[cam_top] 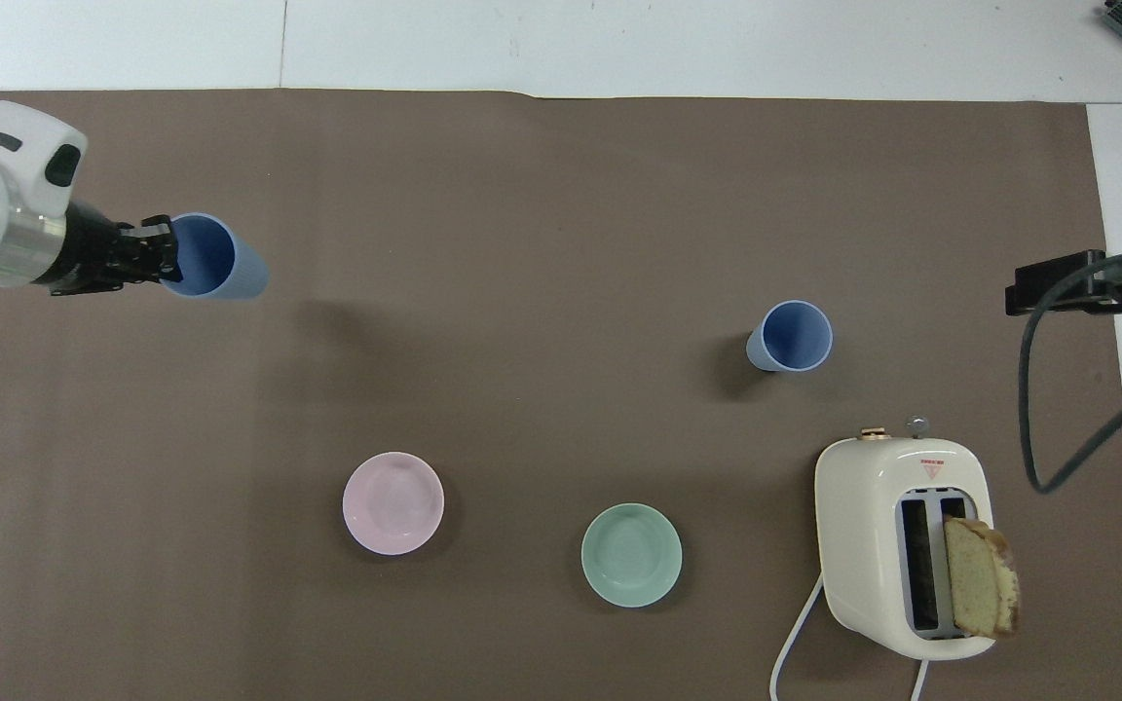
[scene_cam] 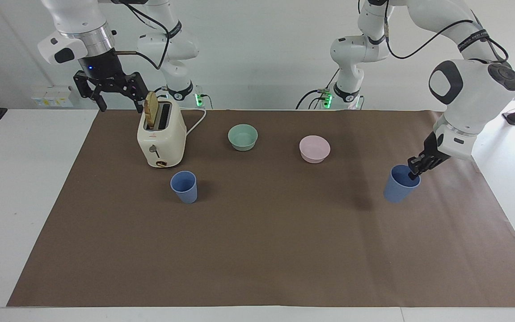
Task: Stack blue cups with both arms
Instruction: 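Carry the blue cup with the left gripper toward the table center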
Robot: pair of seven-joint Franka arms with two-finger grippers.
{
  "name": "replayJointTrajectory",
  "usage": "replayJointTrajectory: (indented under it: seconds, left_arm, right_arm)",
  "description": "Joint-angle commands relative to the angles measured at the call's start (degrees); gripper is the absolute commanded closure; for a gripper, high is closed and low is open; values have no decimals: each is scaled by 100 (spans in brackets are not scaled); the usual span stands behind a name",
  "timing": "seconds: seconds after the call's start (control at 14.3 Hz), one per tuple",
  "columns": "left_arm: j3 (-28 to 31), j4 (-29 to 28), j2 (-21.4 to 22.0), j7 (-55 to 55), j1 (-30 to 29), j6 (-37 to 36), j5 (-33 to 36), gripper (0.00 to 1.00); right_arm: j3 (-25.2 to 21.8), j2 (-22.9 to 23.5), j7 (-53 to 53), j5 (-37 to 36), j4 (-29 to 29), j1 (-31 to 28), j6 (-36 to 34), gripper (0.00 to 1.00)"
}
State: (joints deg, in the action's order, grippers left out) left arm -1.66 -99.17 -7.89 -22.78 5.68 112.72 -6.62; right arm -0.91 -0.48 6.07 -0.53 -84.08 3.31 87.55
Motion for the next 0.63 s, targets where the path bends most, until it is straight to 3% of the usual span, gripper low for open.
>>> replayJointTrajectory:
  seconds: [0.0, 0.14, 0.35, 0.56]
  left_arm:
    - [87, 100, -82, -700, 730, -66, -32, 100]
    - [87, 65, -143, -1305, 1222, 108, -32, 100]
    - [87, 47, -564, -2036, 1952, 863, -32, 100]
    - [87, 47, -845, -2213, 2287, 1304, -32, 100]
  right_arm:
    - [30, -110, -80, 150, -126, -94, -1, 0]
    - [21, -110, -80, 150, -126, -94, -1, 0]
    - [21, -110, -80, 150, -126, -94, -1, 0]
    - [21, -110, -80, 150, -126, -94, -1, 0]
